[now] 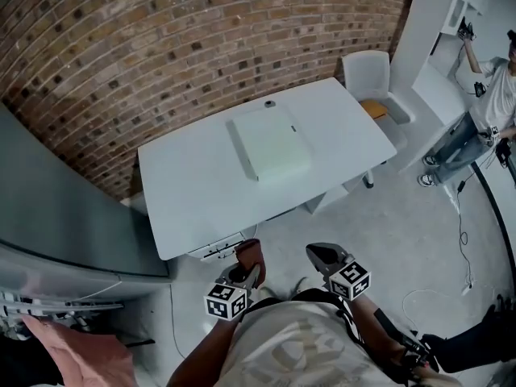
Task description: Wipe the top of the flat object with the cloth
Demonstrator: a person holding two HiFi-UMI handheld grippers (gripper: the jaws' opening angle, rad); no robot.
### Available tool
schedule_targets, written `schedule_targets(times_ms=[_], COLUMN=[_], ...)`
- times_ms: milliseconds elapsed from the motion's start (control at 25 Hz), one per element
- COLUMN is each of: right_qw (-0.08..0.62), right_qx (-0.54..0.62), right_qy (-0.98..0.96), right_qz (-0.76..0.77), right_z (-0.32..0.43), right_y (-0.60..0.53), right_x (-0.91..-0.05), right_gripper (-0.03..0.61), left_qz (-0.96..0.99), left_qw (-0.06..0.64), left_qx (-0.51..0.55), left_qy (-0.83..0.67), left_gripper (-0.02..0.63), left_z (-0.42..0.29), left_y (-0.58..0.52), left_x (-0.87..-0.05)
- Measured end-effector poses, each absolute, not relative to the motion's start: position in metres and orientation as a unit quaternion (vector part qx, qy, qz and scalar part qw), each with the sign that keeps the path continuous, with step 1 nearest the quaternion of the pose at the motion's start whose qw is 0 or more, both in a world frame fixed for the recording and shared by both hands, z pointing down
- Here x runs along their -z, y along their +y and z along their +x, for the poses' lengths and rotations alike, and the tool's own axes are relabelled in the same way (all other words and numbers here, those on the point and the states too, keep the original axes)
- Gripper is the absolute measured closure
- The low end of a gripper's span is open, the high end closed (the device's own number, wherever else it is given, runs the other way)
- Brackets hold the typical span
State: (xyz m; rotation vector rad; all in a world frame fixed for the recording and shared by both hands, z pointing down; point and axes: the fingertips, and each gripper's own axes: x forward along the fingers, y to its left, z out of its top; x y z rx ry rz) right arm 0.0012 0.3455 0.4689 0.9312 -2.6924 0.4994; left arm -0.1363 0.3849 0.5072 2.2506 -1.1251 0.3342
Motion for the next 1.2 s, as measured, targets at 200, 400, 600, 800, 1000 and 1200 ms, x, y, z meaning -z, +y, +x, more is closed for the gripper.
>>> schedule_targets(times_ms=[200, 400, 600, 800, 1000, 1200], right_qw=[0.143, 0.150, 0.153, 0.159, 0.146, 0.140], right_qx=[-0.167, -0.158, -0.164, -0.176, -0.187, -0.186], right_qy=[-0.919, -0.919, -0.919, -0.917, -0.922, -0.928], right_qz=[0.327, 0.328, 0.325, 0.321, 0.306, 0.291], right_z=[-0.015, -0.024, -0.024, -0.019, -0.015, -0.009], right_y=[0.347, 0.337, 0.323, 0.294, 0.251, 0.202], right_x=[-0.470, -0.465, -0.470, -0.483, -0.488, -0.484], right_gripper=[0.571, 0.571, 0.571, 0.571, 0.571, 0.571], left_qz=[0.847, 0.846, 0.843, 0.839, 0.834, 0.825], left_qw=[0.298, 0.300, 0.306, 0.312, 0.311, 0.316], left_qx=[-0.114, -0.101, -0.099, -0.111, -0.122, -0.123], left_qy=[-0.425, -0.429, -0.431, -0.431, -0.440, -0.452], left_gripper=[0.545, 0.545, 0.545, 0.545, 0.545, 0.545], left_z=[-0.156, -0.167, -0.167, -0.162, -0.155, -0.145], left_y=[0.389, 0.383, 0.369, 0.345, 0.311, 0.268], left_x=[-0.508, -0.509, -0.513, -0.519, -0.518, -0.515])
